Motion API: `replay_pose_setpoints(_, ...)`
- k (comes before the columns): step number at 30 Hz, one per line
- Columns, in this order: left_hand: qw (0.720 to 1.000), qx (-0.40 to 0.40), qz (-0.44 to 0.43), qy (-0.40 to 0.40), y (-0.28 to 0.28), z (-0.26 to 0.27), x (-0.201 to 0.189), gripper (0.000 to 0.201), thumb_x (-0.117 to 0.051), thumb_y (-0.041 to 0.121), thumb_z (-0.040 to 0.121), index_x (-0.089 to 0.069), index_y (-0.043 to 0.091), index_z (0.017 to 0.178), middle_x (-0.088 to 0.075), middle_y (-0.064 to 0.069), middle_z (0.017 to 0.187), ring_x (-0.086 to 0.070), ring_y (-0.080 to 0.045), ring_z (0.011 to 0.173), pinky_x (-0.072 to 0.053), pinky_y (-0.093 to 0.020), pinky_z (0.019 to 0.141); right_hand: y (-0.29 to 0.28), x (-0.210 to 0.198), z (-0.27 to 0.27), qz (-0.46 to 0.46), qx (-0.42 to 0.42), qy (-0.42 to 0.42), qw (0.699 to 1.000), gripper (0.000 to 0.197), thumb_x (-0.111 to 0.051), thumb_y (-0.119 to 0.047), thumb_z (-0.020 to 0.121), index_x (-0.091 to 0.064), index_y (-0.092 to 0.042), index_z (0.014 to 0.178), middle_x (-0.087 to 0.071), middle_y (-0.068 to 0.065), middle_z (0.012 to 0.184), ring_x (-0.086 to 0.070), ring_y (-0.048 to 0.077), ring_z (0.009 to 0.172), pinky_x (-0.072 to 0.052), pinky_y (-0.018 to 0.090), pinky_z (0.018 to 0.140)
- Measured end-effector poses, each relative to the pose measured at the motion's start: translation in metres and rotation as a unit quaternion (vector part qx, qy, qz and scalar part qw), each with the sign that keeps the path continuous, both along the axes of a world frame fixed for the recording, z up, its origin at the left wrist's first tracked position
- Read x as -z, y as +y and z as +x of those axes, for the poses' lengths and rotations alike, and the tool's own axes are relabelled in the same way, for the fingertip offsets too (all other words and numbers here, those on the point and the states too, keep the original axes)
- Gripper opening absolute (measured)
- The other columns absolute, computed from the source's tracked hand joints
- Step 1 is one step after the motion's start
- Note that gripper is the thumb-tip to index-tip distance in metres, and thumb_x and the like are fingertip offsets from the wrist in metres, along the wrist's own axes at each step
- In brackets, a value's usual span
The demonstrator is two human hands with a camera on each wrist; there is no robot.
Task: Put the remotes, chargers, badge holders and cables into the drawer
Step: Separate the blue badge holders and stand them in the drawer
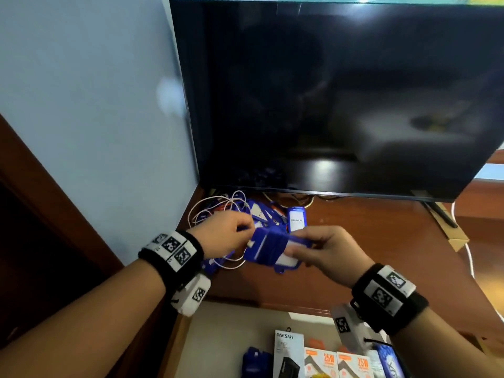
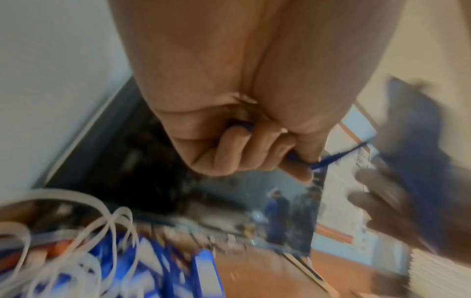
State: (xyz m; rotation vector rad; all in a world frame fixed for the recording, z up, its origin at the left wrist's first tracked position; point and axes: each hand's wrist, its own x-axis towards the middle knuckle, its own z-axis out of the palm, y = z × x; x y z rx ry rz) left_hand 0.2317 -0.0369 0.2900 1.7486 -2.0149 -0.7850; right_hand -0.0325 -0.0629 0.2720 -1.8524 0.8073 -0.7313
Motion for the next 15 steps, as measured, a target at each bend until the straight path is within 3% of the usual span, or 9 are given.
replay_pose_setpoints(3, 0.999, 0.017, 0.026, 0.041, 0.022, -0.019, 0.021, 0.028, -0.054, 0.052, 0.093, -0.071, 0.03, 0.089, -0.071, -0.005, 0.082, -0.063, -0.017, 0.071, -0.052, -0.039, 0.074, -0.006, -0.006, -0.002, 0.001, 0.065, -0.052, 0.997, 0.015, -0.08, -0.007, 0.084, -0.08, -0.018, 0.094, -0.074, 0.005, 0.072, -0.061, 0.005, 0.058, -0.052, 0.021, 0.055)
replay_pose_setpoints(5, 0.996, 0.003, 0.013, 0.088, 0.034, -0.035, 0.026, 0.032, -0.051, 0.043, 0.104, -0.069, 0.026, 0.084, -0.061, -0.005, 0.069, -0.055, -0.017, 0.062, -0.047, -0.037, 0.066, -0.009, -0.005, -0.001, -0.019, 0.097, -0.058, 0.993, 0.012, -0.08, -0.011, 0.086, -0.08, -0.02, 0.093, -0.072, 0.015, 0.075, -0.06, 0.013, 0.056, -0.052, 0.029, 0.053)
replay_pose_setpoints(8, 0.989, -0.068, -0.019, 0.129, 0.043, -0.048, 0.023, 0.032, -0.048, 0.039, 0.108, -0.065, 0.029, 0.083, -0.051, 0.006, 0.059, -0.047, -0.012, 0.056, -0.04, -0.032, 0.059, -0.013, 0.003, 0.001, -0.026, 0.135, -0.05, 0.989, 0.002, -0.077, -0.016, 0.091, -0.077, -0.014, 0.092, -0.066, 0.021, 0.073, -0.055, 0.021, 0.053, -0.048, 0.039, 0.053)
replay_pose_setpoints(11, 0.991, -0.085, -0.048, 0.095, 0.047, -0.05, 0.018, 0.023, -0.055, 0.038, 0.105, -0.066, 0.027, 0.089, -0.061, 0.007, 0.068, -0.053, -0.009, 0.061, -0.042, -0.023, 0.061, -0.013, 0.016, 0.008, -0.06, 0.164, 0.029, 0.984, 0.008, -0.076, -0.029, 0.091, -0.074, -0.022, 0.088, -0.068, 0.006, 0.067, -0.06, 0.02, 0.052, -0.052, 0.039, 0.055)
replay_pose_setpoints(15, 0.985, -0.059, -0.148, -0.06, 0.05, -0.038, 0.022, 0.027, -0.064, 0.042, 0.099, -0.066, 0.02, 0.084, -0.056, 0.009, 0.081, -0.05, -0.012, 0.079, -0.044, -0.029, 0.077, -0.002, 0.039, 0.021, -0.038, 0.153, 0.128, 0.979, 0.013, -0.076, -0.04, 0.089, -0.072, -0.028, 0.085, -0.068, -0.01, 0.064, -0.061, 0.004, 0.053, -0.05, 0.028, 0.057)
